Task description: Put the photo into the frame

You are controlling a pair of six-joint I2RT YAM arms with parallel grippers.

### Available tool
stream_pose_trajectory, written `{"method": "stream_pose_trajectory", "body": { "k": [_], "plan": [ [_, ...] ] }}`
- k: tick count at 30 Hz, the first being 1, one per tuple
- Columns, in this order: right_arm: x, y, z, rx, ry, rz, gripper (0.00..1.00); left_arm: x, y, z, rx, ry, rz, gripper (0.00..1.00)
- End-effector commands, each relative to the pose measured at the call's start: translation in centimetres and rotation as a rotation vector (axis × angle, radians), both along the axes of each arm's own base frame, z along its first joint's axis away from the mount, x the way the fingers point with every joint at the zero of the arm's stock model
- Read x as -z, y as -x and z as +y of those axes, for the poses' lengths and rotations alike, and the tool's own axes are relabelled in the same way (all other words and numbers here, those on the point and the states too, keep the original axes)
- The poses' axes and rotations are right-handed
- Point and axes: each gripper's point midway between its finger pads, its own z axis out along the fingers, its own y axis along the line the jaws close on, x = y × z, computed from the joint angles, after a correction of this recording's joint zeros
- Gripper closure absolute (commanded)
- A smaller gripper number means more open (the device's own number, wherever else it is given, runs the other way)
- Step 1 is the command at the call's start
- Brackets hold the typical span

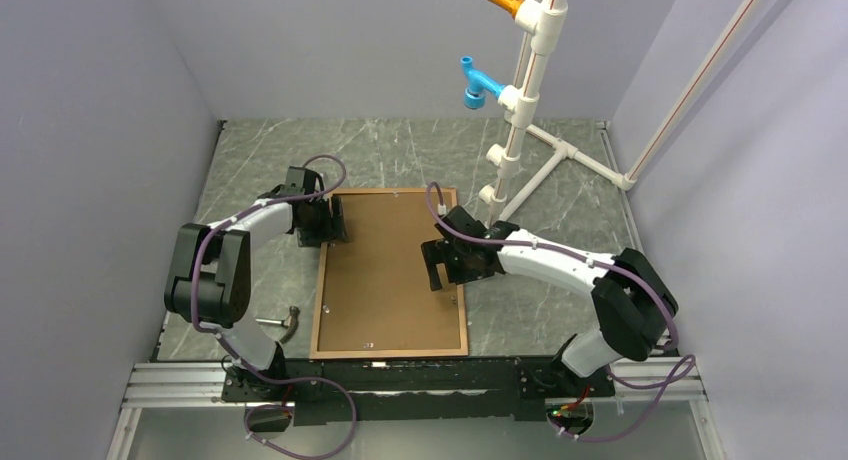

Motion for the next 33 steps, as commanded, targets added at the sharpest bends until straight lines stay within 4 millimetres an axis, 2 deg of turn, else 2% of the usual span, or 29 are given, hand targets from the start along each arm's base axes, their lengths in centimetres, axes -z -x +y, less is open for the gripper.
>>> {"method": "stream_pose_trajectory", "body": {
  "k": [1,8,14,17,20,24,28,33],
  "plan": [
    [-1.1,-0.7,0.4,0.004,-0.064,-0.054,0.00,2.1,3.3,0.0,-0.004,-0.008,0.131,0.28],
    [-0.3,-2.2,-0.1,0.056,-0.044,-0.073,0.00,1.5,3.6,-0.2,0.011,0.004,0.117,0.26],
    [0.1,-4.1,-1.7,0.150,-0.088,-0.047,0.03,-1.1,4.0,-1.0,0.020,0.064,0.051,0.19],
    [0.5,-4.0,-2.3,0.160,-0.089,-0.039,0.08,-2.3,4.8,-0.6,-0.008,0.061,0.027,0.16],
    [1.2,-2.8,-2.2,0.137,-0.106,0.003,0.13,-2.5,6.4,0.2,-0.052,0.036,0.035,0.16],
    [2.5,-0.7,-2.6,0.114,-0.120,0.057,0.17,-1.5,9.3,2.0,-0.127,-0.032,0.086,0.16],
    [3.0,1.5,-2.9,0.080,-0.150,0.110,0.18,-0.6,11.5,2.0,-0.144,-0.022,0.124,0.18],
    [3.6,4.1,-3.3,0.045,-0.149,0.165,0.18,0.2,12.9,1.4,-0.133,-0.008,0.140,0.21]
  ]
}}
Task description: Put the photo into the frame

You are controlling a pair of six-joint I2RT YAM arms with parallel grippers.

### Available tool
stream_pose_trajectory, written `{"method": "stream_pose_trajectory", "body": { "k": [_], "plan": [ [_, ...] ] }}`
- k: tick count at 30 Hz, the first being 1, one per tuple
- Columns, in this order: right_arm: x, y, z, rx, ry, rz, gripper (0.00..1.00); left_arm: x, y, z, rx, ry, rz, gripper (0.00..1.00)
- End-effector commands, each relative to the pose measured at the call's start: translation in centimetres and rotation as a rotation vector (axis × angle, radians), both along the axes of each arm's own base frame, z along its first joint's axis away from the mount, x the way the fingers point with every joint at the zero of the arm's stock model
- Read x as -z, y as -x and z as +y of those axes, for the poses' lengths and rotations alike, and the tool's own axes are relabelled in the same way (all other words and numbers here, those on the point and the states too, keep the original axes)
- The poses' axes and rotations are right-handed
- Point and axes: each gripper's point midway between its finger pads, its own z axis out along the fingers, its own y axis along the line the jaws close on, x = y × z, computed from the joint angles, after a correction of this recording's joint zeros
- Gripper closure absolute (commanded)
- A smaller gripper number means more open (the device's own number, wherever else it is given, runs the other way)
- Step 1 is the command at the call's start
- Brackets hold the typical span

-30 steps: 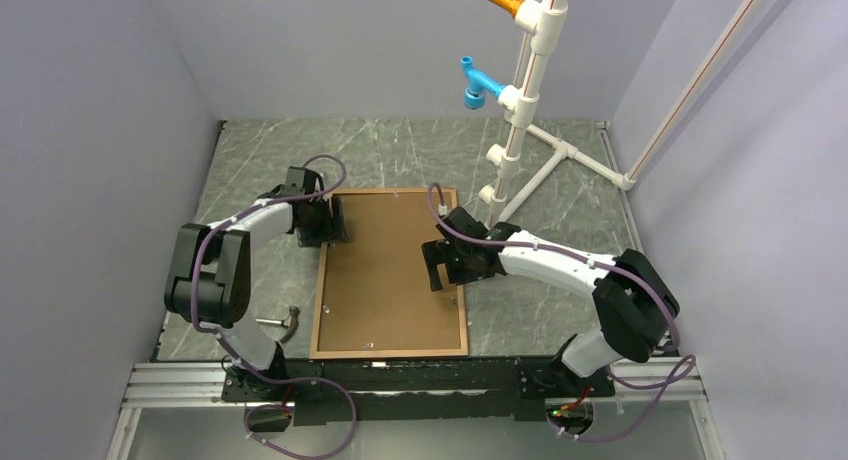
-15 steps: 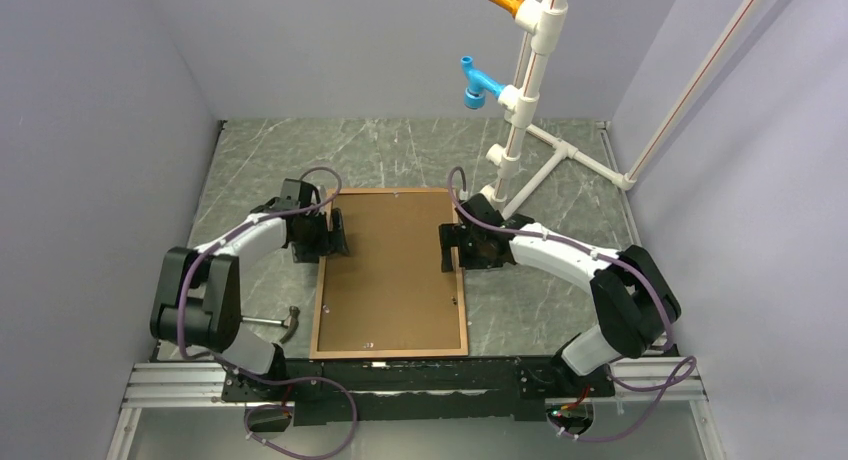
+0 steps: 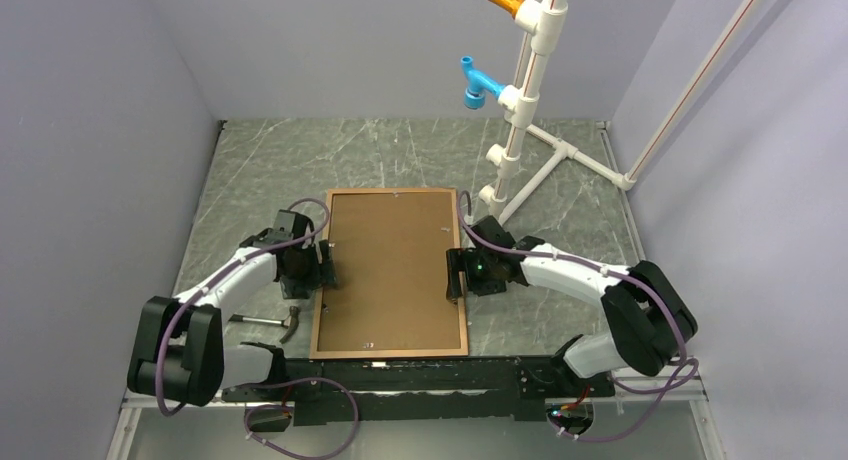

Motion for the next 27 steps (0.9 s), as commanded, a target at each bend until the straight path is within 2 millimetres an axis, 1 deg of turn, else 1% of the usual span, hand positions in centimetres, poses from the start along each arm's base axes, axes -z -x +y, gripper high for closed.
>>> {"method": "stream_pose_trajectory", "body": {
  "k": [1,4,6,9,12,14,18,22,24,27],
  "plan": [
    [0.9,3.2,-0.3,-0.050,-0.004,0.085,0.18,0.1,0.8,-0.6,-0.013,0.003,0.003,0.21],
    [1.6,4.5,-0.9,-0.069,0.031,0.110,0.20,0.3,0.9,-0.9,-0.001,-0.010,0.015,0.22],
    [1.9,5.0,-1.2,-0.071,0.057,0.112,0.22,0.4,0.8,-1.1,0.003,-0.017,0.017,0.22],
    [2.3,5.1,-1.4,-0.072,0.106,0.105,0.30,0.2,0.4,-1.5,0.011,-0.020,0.014,0.22],
    [2.8,4.8,-1.5,-0.081,0.176,0.087,0.41,0.1,0.0,-1.8,0.016,-0.028,0.016,0.22],
    [3.3,4.9,-1.5,-0.092,0.222,0.086,0.44,0.1,-0.1,-2.1,0.023,-0.030,0.017,0.22],
    [4.1,5.1,-1.5,-0.122,0.327,0.056,0.44,0.1,-0.2,-2.2,0.026,-0.035,0.020,0.22],
    [3.9,4.9,-1.4,-0.131,0.373,0.027,0.44,0.0,-0.3,-2.1,0.029,-0.046,0.018,0.21],
    [3.0,4.6,-1.0,-0.128,0.354,0.007,0.41,-0.2,-0.3,-2.0,0.031,-0.053,0.017,0.20],
    [0.6,3.7,0.0,-0.122,0.301,-0.044,0.30,-0.7,-0.6,-2.0,0.036,-0.052,0.008,0.20]
  ]
}}
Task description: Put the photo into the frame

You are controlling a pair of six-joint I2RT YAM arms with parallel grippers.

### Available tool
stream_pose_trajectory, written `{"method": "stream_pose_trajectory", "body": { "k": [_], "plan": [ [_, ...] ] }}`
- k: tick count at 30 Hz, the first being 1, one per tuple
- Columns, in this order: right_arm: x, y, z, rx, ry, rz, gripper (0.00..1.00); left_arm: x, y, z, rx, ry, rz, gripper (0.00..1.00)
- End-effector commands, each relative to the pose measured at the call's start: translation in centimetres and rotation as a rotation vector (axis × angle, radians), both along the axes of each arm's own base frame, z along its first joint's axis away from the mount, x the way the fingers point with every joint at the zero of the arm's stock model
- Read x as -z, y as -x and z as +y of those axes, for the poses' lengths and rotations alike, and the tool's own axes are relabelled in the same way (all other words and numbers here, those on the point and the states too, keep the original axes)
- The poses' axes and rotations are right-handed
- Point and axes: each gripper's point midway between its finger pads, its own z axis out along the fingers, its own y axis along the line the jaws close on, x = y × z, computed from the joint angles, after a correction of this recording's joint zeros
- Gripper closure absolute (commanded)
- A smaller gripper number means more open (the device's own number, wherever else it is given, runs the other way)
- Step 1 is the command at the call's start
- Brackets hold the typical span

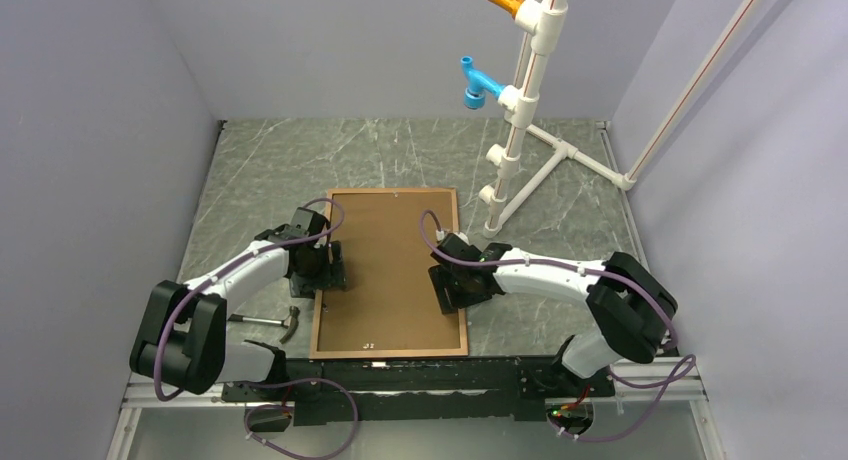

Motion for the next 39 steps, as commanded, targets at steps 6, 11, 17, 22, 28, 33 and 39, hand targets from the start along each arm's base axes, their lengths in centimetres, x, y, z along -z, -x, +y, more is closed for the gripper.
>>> {"method": "stream_pose_trajectory", "body": {
  "k": [6,11,17,22,28,33,39],
  "plan": [
    [-6.1,-2.7,2.3,-0.035,-0.033,-0.117,0.11,-1.0,-1.7,-0.6,-0.011,0.022,-0.039,0.19],
    [-8.6,-5.8,6.6,-0.077,-0.090,-0.154,0.10,-1.3,-3.1,-0.5,-0.035,0.061,-0.068,0.21],
    [-9.4,-11.0,10.7,-0.081,-0.160,-0.160,0.12,-1.9,-5.1,1.0,-0.081,0.059,-0.107,0.26],
    [-8.9,-16.5,12.0,-0.040,-0.224,-0.136,0.14,-1.5,-6.4,2.0,-0.095,0.020,-0.099,0.31],
    [-8.0,-21.8,13.0,-0.004,-0.284,-0.143,0.25,-0.5,-6.5,2.7,-0.088,-0.027,-0.064,0.41],
    [-7.2,-24.8,13.7,0.005,-0.296,-0.147,0.29,0.0,-6.3,2.7,-0.066,-0.030,-0.055,0.48],
    [-6.8,-27.2,15.4,-0.021,-0.332,-0.161,0.37,0.7,-5.9,2.6,-0.040,-0.031,-0.030,0.55]
  ]
}}
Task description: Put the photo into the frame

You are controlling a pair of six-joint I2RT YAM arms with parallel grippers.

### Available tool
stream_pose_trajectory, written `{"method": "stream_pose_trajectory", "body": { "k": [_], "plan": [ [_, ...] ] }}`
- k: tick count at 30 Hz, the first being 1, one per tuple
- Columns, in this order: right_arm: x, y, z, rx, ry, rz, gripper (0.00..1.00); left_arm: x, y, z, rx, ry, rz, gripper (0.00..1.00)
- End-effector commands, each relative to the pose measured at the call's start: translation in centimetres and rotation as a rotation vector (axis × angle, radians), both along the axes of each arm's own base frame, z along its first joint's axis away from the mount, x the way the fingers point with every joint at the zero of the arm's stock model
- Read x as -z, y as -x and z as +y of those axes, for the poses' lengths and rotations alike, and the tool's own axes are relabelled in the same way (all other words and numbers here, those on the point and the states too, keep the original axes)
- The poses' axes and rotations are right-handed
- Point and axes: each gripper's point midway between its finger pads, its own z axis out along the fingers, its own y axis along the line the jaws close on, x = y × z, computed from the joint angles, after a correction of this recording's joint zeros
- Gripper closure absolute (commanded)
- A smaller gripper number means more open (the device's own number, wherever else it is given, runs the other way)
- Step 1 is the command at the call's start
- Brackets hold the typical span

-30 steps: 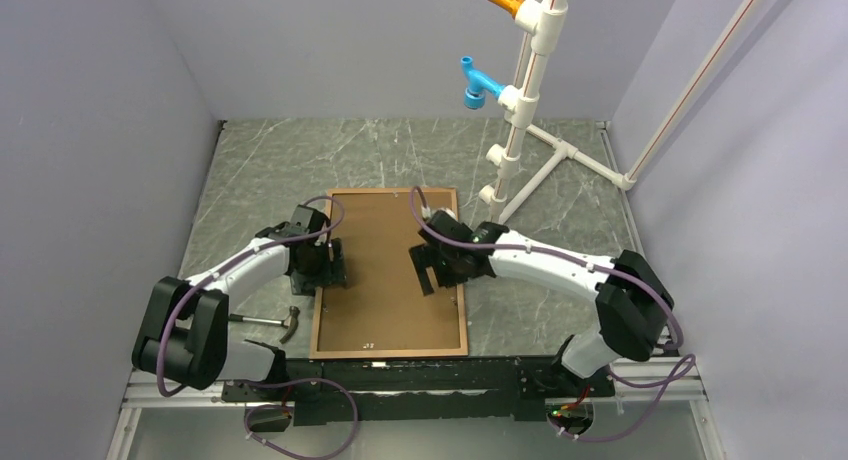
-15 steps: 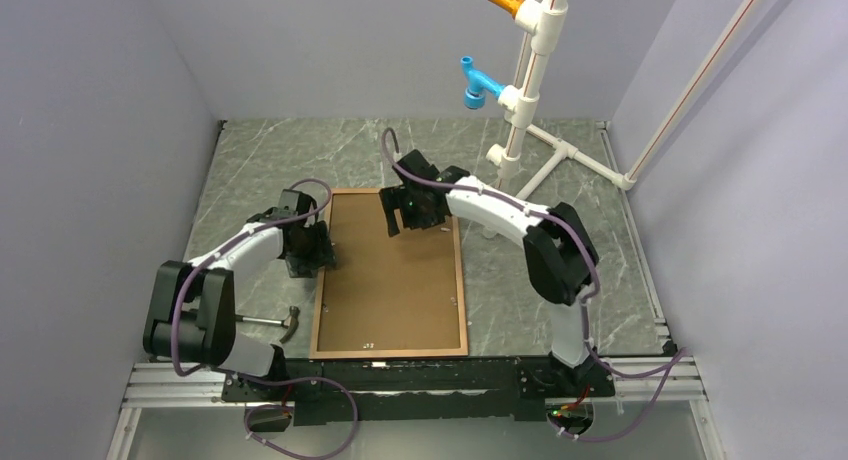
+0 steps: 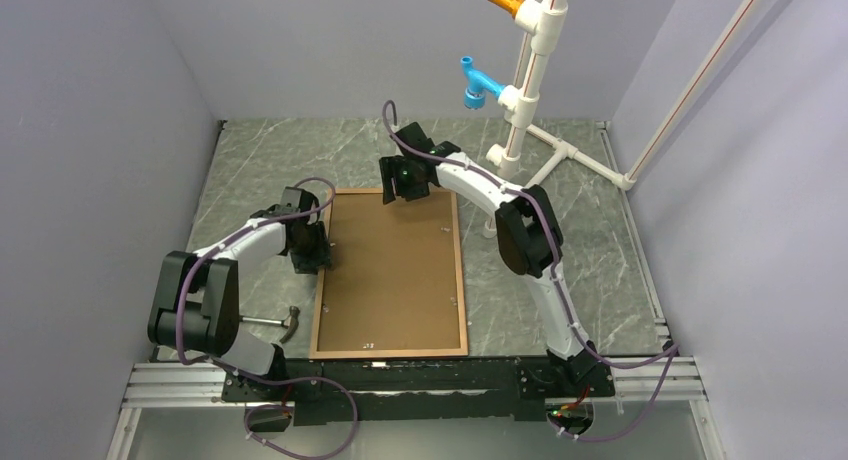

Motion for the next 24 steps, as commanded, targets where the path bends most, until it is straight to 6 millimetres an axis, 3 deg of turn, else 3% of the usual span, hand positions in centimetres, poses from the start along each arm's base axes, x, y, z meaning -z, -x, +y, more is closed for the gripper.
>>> {"method": "stream_pose_trajectory", "body": {
  "k": [1,6,15,24],
  "plan": [
    [-1.5,-2.0,1.8,-0.038,-0.052,-0.047,0.38,0.9,0.1,0.6,0.030,-0.035,0.019,0.55],
    [-0.9,-3.4,2.6,-0.033,-0.056,-0.071,0.38,1.2,0.4,0.7,0.038,-0.040,0.025,0.55],
    [0.0,-6.0,1.9,0.000,-0.032,-0.124,0.37,0.7,0.1,0.8,0.051,-0.051,0.020,0.55],
    [1.5,-6.0,1.8,-0.012,-0.045,-0.091,0.37,0.9,0.2,0.9,0.055,-0.056,0.030,0.55]
  ]
}}
